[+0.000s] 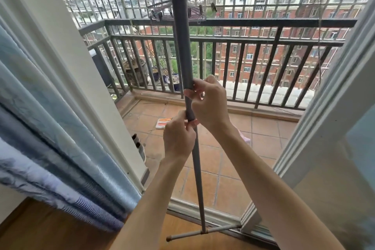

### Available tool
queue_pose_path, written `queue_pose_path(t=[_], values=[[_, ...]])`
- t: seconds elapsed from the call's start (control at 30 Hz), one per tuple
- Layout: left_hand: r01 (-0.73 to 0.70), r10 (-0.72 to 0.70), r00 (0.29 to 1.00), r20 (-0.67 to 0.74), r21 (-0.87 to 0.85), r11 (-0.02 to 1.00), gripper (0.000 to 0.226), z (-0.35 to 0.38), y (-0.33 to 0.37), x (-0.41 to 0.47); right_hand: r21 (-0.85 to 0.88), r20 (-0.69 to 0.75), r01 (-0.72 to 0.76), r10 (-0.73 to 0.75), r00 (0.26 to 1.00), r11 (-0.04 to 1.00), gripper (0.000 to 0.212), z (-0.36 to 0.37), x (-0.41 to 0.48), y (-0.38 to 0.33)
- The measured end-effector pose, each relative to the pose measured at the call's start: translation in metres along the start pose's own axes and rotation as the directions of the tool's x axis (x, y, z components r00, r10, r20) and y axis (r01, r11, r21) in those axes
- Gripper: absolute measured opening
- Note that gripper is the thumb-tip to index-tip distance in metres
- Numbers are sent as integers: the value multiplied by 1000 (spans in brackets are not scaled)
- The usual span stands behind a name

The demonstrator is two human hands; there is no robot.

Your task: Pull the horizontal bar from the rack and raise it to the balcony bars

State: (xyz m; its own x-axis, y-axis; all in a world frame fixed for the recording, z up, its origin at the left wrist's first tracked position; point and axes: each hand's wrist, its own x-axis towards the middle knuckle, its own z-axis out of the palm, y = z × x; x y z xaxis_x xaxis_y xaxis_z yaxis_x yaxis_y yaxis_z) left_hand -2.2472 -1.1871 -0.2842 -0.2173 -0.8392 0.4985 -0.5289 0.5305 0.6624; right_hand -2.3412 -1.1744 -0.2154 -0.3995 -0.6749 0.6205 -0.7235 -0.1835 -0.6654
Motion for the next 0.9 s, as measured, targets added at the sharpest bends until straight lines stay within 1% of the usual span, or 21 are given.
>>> queue_pose_path(t=[0.17,0.27,0.47,0.63,0.7,0.8,0.9], values=[[-26,26,1000,-12,-10,1000,14,1,8,17,13,-5,8,-7,1000,1000,16,-4,20,-1],[-28,28,1000,-3,-38,999,13,-2,8,18,33,26,8,-9,1000,999,17,-5,21,-1],[10,-10,1000,1,-51,999,13,-15,-4,1,64,76,21,-26,997,998,20,2,2,-7],[-42,44,999,24,-72,996,17,-35,-12,-18,141,55,12,-20,998,990,17,-2,-19,-24],[-45,50,997,50,-104,994,14,-41,-14,-27,136,55,9,-17,998,991,17,-5,-30,-28],[-18,33,993,113,-132,991,10,-44,-25,-45,117,102,-33,21,995,993,17,-9,-54,-31],[16,9,983,185,-132,991,17,-43,-39,-66,73,119,-56,47,992,996,17,-6,-81,-31]])
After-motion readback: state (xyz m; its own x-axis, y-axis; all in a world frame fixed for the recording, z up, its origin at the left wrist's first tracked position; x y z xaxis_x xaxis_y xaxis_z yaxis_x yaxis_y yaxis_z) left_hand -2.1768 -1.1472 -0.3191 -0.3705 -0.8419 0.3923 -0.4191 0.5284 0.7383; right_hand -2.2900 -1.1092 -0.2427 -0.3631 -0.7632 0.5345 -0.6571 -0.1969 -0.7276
